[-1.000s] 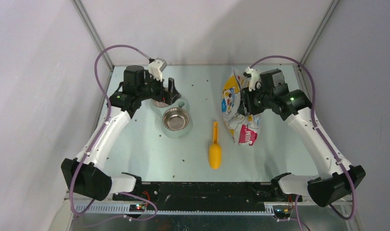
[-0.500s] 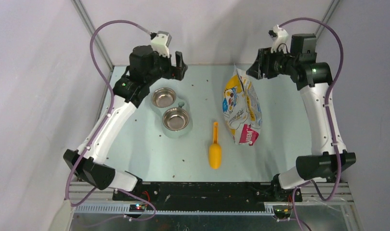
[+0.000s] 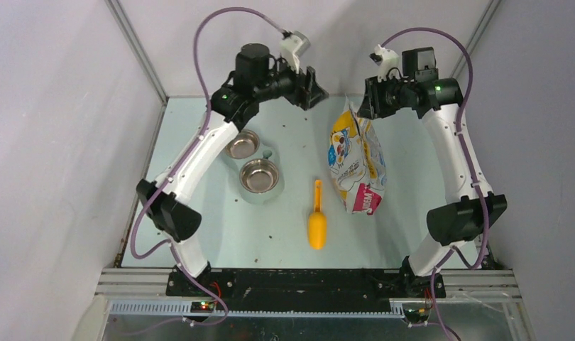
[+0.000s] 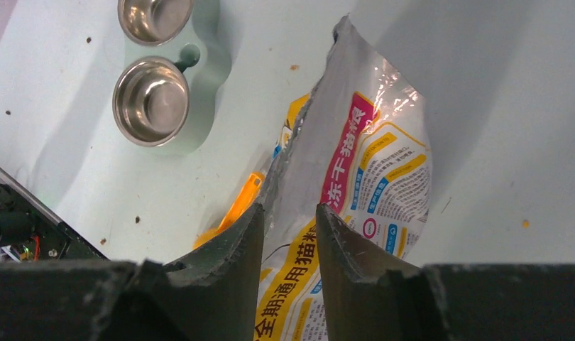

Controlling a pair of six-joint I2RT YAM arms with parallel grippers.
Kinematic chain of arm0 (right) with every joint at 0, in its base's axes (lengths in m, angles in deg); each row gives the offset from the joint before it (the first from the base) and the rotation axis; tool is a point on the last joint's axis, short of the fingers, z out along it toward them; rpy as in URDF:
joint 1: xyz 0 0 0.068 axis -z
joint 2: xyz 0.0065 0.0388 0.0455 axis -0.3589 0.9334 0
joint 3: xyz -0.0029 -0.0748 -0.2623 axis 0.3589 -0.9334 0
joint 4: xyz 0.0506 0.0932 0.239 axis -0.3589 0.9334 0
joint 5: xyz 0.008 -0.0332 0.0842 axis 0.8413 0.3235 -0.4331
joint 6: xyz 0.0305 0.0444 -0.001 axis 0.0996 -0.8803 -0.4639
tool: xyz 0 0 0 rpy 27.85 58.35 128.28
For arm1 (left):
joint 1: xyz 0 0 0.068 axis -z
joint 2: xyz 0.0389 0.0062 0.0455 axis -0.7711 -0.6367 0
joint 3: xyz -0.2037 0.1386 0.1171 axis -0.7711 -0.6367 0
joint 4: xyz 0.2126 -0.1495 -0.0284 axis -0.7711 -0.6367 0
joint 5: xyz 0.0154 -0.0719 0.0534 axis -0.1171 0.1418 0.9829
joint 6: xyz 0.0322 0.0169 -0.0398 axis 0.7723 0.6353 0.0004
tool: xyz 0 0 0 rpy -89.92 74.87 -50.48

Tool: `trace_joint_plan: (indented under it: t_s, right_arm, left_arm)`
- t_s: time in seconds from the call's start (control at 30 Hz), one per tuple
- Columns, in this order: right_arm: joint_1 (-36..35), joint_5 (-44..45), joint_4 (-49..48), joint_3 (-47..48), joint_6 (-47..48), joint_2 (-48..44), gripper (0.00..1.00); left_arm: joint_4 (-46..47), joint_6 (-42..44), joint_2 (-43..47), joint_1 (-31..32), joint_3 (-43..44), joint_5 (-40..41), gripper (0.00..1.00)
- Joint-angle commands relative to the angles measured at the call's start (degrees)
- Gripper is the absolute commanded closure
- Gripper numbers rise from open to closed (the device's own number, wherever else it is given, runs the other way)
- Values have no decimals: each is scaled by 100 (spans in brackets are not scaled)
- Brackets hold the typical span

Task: Serve the pet food

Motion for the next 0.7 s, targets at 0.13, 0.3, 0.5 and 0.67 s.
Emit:
trace_joint_plan:
  t_s: [0.13,0.3,0.5,0.67]
  right_arm:
    - [82,69,279,508,79,138,69]
    - [10,360,298,603,142,191,67]
    - [-50,539,296,907,134,195,58]
    - [-55,439,397,765,-28,126,55]
  left_arm:
    - [-1225,119,-52,162,409,-705,24]
    - [-1060,-662,68,162,377,-73,29]
    - [-1065,-1466,127,57,-38,933,36]
    - [-605,-1280,-48,149,68,-207,35]
